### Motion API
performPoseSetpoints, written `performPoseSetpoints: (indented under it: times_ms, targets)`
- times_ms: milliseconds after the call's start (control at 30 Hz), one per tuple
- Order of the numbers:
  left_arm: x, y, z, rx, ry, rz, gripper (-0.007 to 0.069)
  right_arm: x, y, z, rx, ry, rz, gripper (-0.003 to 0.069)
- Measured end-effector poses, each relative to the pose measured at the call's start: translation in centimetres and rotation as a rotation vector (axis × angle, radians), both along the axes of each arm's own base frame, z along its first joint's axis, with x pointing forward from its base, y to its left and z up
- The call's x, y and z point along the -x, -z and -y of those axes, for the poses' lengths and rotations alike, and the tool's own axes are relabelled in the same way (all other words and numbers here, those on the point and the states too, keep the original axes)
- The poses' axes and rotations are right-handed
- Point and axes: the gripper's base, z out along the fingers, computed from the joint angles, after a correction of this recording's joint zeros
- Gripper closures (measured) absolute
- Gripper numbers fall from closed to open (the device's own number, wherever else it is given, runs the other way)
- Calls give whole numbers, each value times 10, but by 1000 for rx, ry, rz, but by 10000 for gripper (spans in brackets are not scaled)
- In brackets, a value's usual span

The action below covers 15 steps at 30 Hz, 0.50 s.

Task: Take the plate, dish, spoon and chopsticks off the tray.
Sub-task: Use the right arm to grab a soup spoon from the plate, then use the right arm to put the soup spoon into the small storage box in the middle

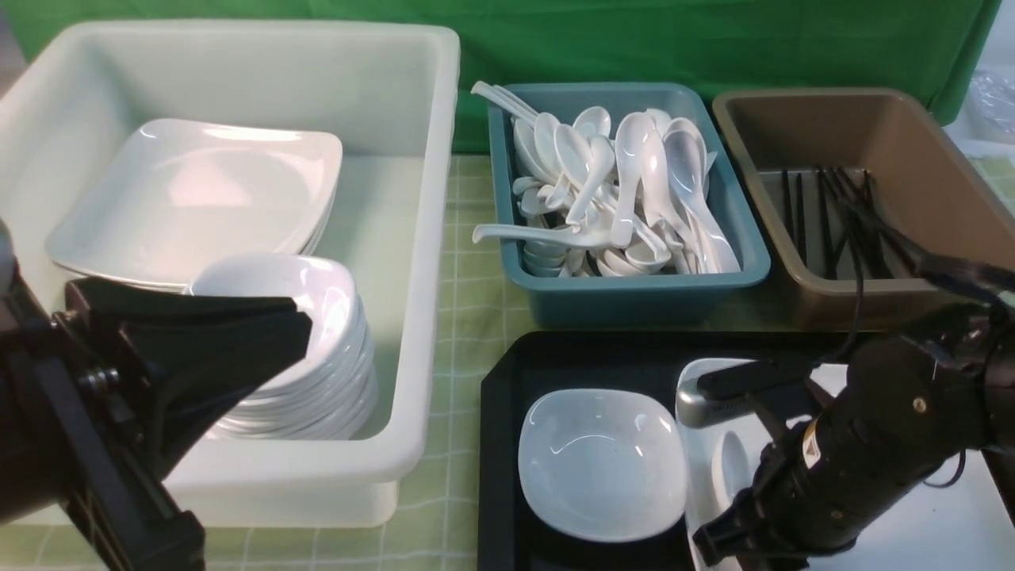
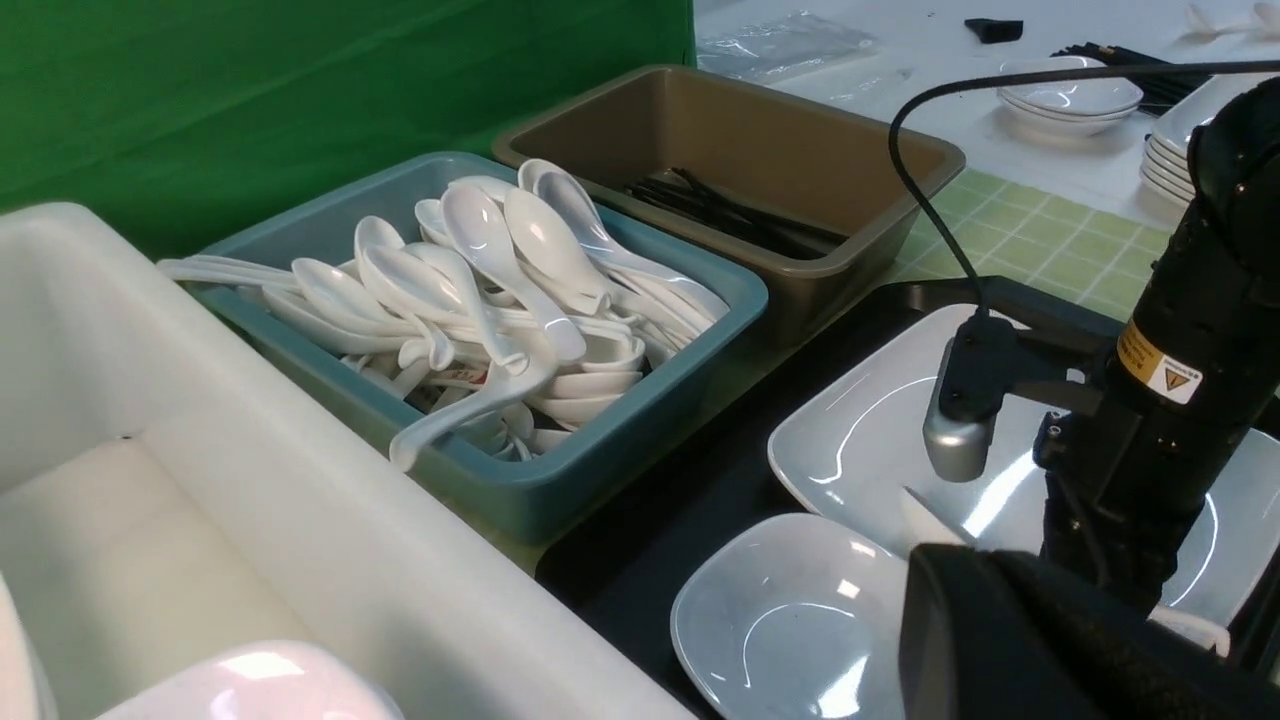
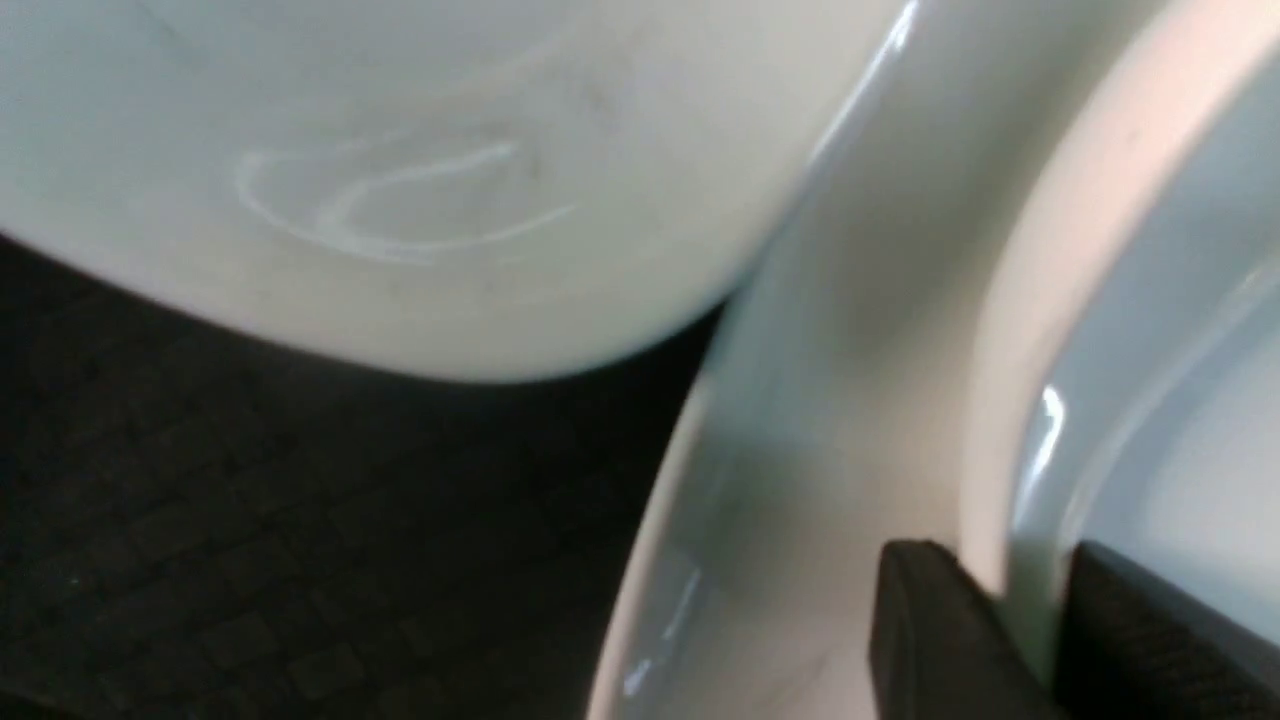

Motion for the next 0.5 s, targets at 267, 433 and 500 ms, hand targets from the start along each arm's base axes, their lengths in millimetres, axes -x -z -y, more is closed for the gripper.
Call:
performPoseSetpoints:
  times_ms: [267, 433, 500]
  targets:
    - [-4, -7, -2, 48, -51, 70, 601, -59, -97, -17, -225, 20, 452, 502]
    - [-6, -10, -3, 65, -68, 94, 601, -135, -113, -15, -332, 132, 736, 502]
    - [-6, -10, -3, 65, -68, 94, 601, -166, -104, -17, -342, 173, 753, 502]
